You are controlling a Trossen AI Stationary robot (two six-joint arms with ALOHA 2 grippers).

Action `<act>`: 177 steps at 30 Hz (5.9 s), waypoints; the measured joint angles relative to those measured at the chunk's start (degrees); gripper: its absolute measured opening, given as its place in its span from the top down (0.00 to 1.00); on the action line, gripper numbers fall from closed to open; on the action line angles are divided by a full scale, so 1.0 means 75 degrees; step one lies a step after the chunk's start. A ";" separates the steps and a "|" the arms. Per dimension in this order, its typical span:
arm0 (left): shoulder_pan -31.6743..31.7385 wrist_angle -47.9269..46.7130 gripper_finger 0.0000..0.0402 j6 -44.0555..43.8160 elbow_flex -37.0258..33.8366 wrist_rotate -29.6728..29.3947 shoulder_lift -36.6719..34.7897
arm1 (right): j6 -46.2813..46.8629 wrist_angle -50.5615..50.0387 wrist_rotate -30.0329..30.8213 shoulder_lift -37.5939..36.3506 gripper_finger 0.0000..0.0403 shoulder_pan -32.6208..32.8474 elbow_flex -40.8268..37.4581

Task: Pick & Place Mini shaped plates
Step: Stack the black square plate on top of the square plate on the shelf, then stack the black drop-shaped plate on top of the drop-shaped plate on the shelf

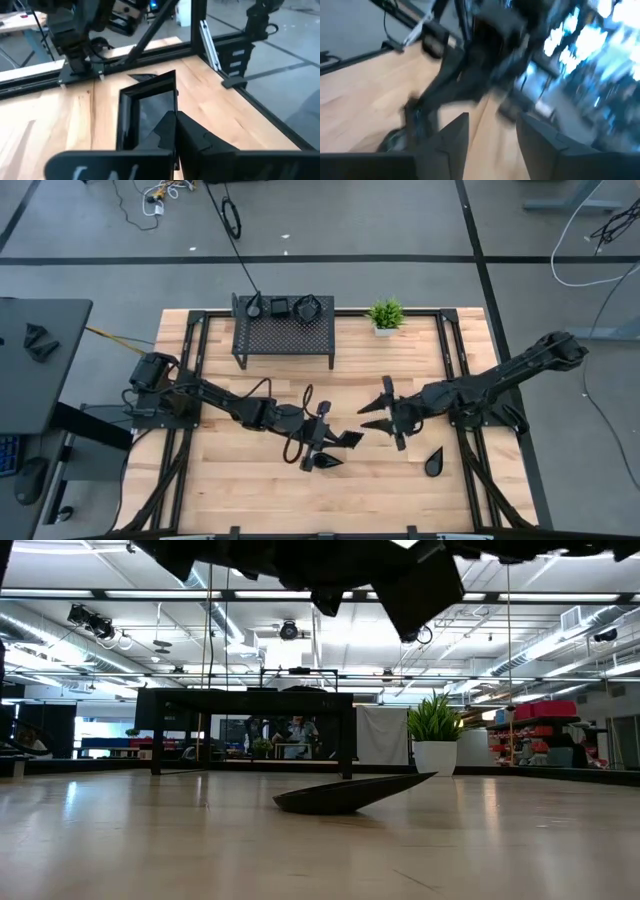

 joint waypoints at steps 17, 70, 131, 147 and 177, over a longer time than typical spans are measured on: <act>0.0491 -0.3165 0.99 -0.0158 0.0061 -0.1430 -0.1656 | 0.5167 -0.1513 0.0121 -0.0294 0.61 0.0084 -0.1520; 0.7317 -0.7480 0.90 0.5052 0.1332 -0.0755 -0.2180 | 0.4026 0.3740 0.0530 0.0247 0.75 -0.0161 -0.2585; 0.6870 -0.8349 0.99 0.1877 0.2145 -0.2226 -0.2342 | 0.5077 0.4050 0.0362 0.0244 0.74 -0.0337 -0.2588; 0.1617 -0.7189 0.99 -0.0602 0.2140 -0.3151 -0.1598 | 0.5810 -0.6298 -0.0317 0.0261 0.74 0.0912 0.1459; 0.0087 -0.6241 0.97 -0.1970 0.2140 -0.3241 0.0626 | 0.6922 -0.7867 -0.3907 0.0443 0.74 0.1553 -0.0770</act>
